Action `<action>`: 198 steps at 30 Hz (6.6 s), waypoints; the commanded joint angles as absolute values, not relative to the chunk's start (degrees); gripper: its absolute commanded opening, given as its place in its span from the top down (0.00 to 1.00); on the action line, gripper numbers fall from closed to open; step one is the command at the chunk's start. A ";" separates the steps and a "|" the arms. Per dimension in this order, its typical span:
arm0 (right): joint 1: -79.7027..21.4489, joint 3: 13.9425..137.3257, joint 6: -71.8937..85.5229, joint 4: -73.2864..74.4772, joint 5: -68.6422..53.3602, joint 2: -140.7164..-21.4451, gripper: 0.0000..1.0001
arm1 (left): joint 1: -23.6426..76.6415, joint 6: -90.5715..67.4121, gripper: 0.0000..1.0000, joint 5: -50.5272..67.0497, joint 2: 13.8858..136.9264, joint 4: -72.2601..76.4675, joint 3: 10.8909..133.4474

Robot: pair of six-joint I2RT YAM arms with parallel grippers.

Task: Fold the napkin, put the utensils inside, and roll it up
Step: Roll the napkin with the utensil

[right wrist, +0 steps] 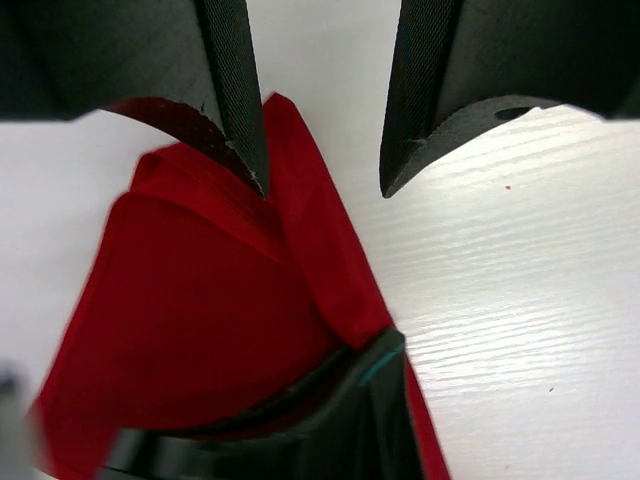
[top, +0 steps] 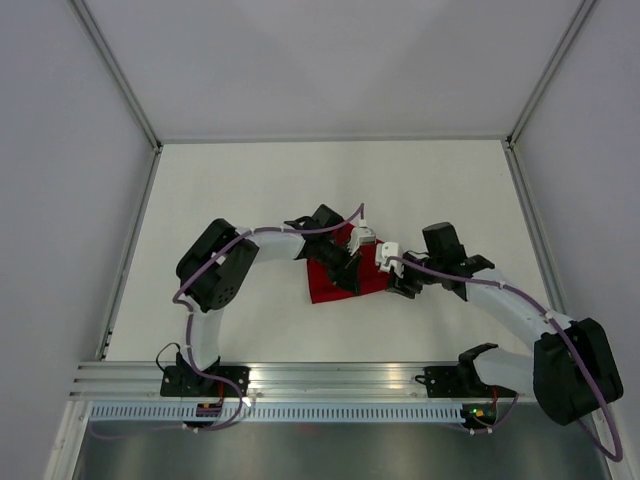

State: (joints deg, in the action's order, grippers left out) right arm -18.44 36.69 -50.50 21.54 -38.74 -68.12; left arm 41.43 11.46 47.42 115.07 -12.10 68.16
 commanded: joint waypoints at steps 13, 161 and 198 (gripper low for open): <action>-36.99 32.08 -51.15 4.75 -23.03 -73.39 0.45 | 39.46 5.54 0.98 52.73 124.36 -23.90 72.25; -39.46 51.24 -56.78 28.48 -28.12 -96.33 0.97 | 37.36 -11.51 0.58 31.20 107.23 -10.37 59.94; -38.32 59.76 -57.83 37.42 -31.10 -104.76 1.00 | 16.34 -23.58 0.23 0.29 57.67 13.62 44.39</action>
State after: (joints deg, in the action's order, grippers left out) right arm -38.76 58.92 -56.38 30.98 -31.27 -99.98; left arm 15.07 -28.53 0.67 61.98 9.47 44.71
